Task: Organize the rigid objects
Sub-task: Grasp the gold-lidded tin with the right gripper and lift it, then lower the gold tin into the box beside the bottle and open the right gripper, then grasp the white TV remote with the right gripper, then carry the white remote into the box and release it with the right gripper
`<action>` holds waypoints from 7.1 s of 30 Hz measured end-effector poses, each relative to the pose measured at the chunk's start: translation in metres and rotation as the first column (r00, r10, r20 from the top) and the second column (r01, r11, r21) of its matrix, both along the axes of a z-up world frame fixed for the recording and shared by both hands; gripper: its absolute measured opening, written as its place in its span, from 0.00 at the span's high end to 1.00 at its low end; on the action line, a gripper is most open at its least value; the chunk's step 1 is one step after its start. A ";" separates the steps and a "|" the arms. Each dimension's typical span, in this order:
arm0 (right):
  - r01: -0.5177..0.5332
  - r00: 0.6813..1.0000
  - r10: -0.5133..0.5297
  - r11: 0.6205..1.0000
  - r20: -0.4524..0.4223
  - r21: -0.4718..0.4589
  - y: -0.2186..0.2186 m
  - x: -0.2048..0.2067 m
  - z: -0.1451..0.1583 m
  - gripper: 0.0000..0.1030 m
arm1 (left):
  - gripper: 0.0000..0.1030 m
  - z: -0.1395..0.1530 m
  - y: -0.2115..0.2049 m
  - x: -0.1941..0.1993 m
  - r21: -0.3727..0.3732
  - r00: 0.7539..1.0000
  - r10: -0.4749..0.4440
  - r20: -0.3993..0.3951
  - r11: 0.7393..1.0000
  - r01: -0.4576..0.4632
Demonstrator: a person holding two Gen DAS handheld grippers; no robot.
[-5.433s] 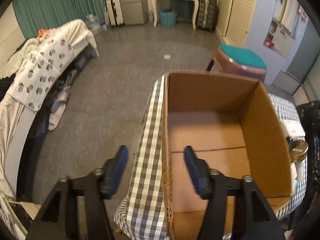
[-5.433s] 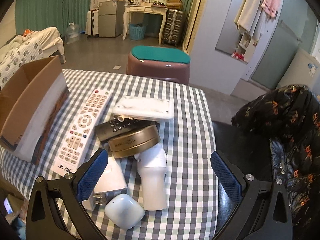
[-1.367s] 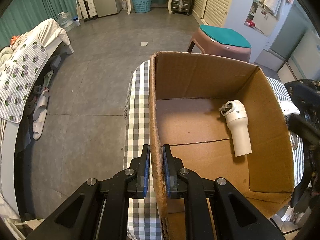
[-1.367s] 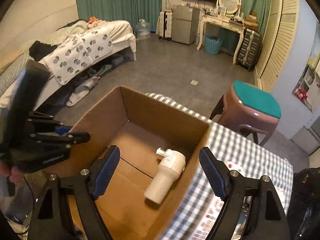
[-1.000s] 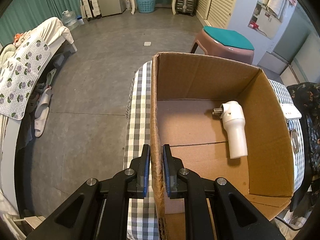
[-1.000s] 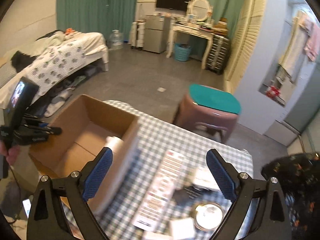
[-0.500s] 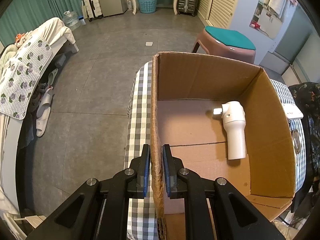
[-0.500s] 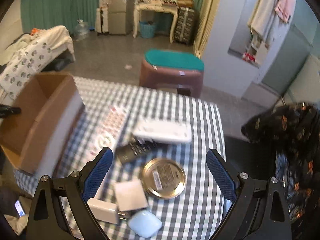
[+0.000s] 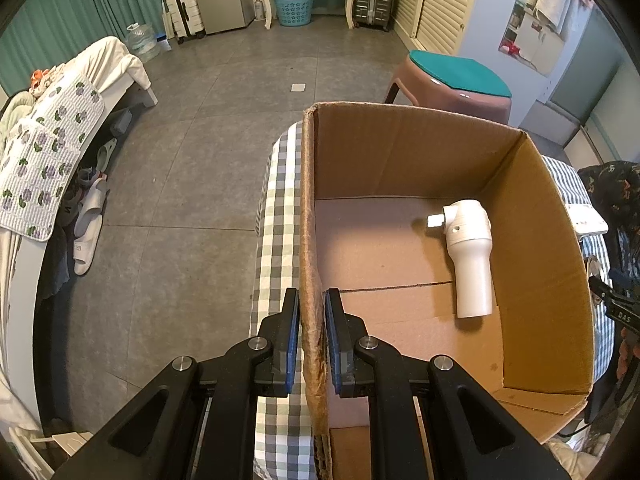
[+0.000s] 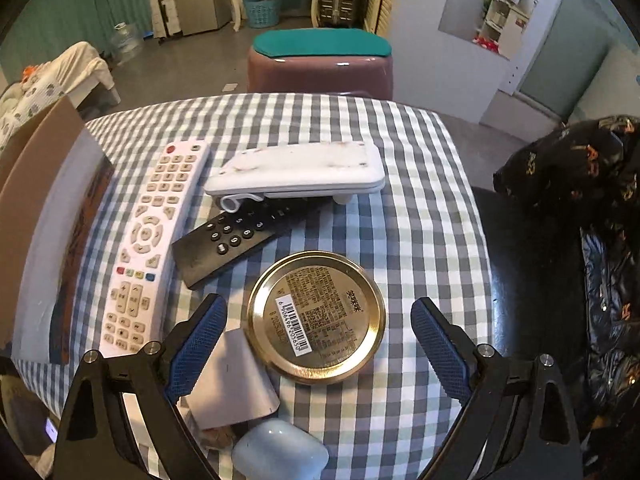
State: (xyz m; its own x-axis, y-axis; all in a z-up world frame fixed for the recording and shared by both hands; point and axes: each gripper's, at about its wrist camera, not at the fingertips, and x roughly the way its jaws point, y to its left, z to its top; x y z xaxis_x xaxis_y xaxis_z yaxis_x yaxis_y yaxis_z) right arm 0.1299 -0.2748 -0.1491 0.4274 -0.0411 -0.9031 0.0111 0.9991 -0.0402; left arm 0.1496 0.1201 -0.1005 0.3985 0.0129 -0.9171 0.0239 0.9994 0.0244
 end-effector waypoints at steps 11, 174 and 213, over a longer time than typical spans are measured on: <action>0.044 0.998 -0.042 0.997 -0.038 0.058 -0.004 0.009 -0.017 0.25 | 0.88 0.000 0.000 -0.001 -0.001 1.000 0.001 0.000 1.000 -0.001; -0.379 0.889 0.344 0.923 0.301 0.063 0.187 -0.011 0.139 0.51 | 0.88 -0.008 -0.005 -0.001 0.000 1.000 -0.030 0.002 1.000 0.030; -0.362 0.922 0.337 0.924 0.190 0.121 0.225 0.017 0.106 0.40 | 0.86 -0.012 0.002 0.000 -0.037 0.997 -0.071 -0.008 0.997 0.070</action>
